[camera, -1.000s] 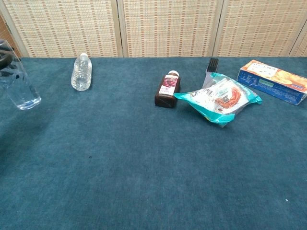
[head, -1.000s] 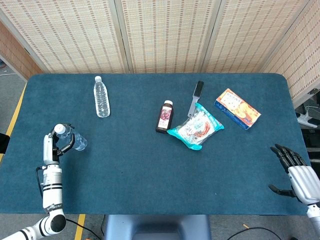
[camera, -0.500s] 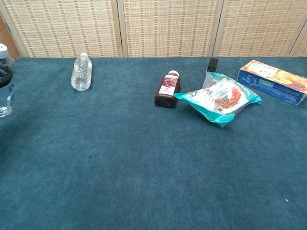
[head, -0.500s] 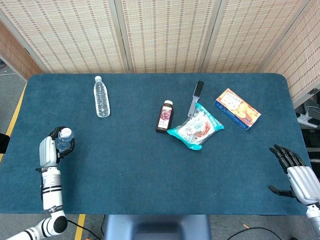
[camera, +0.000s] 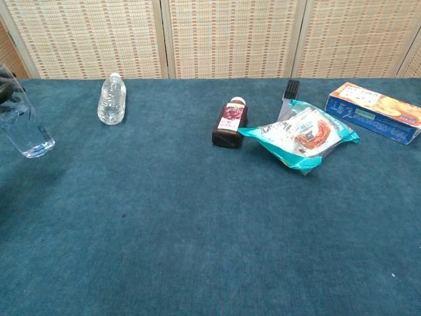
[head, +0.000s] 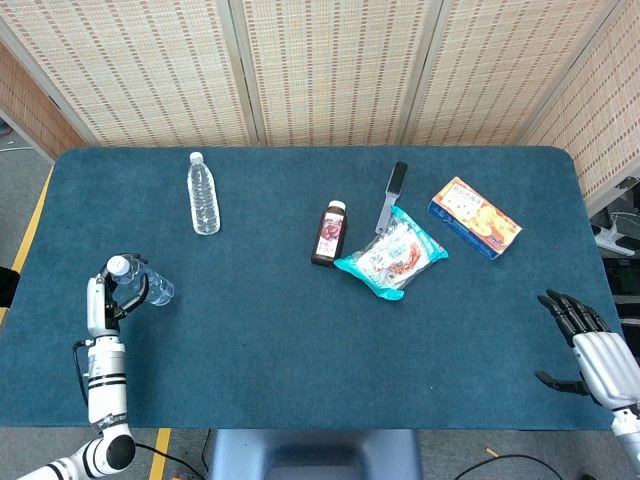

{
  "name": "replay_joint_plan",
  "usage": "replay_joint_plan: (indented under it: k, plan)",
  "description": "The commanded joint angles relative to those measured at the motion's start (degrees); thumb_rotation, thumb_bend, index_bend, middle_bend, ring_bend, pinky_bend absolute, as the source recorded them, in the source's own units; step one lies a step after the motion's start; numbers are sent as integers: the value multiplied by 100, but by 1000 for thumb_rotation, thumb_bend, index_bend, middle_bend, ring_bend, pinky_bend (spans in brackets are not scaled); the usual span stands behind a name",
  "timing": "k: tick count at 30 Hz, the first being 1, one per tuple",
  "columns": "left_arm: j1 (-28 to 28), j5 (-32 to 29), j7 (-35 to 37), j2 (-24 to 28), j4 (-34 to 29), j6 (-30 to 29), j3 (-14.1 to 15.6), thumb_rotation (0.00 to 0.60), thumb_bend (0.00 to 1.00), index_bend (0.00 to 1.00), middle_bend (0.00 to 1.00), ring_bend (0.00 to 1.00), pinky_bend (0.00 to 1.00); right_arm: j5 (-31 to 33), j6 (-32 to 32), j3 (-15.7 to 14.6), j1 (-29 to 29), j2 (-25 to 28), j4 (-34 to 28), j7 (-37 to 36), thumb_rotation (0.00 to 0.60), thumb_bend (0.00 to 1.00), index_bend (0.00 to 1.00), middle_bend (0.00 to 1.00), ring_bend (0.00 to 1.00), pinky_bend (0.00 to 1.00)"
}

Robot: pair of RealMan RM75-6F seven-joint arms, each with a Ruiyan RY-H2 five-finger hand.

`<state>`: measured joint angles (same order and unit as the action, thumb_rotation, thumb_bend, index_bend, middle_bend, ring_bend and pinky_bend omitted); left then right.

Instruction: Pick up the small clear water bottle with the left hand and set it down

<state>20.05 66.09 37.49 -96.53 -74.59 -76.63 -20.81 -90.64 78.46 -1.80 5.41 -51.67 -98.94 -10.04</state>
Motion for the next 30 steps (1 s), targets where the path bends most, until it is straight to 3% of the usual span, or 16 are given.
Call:
replay_joint_plan:
  k: [1,11,23,30]
  plan:
    - [128,149,-2000,-379,689,-478,-29,600,504,544,535,456,416,4,1,1,0,-3,3,3,600,63,0,0,0,114]
    - [419,502,-2210,-144,468,-1044,-527,600,507,545,541,459,437,-25,38,-10,-12,16,9,-36,600,63,0,0,0,114]
    - [181,295,-2071,-533,713,-612,41,600,506,556,552,467,438,-7,37,-3,-8,15,12,-42,600,63,0,0,0,114]
    - [320,630,-2044,-362,489,-1054,-274,600,505,556,553,468,438,-7,58,-4,-18,36,9,-77,600,63,0,0,0,114]
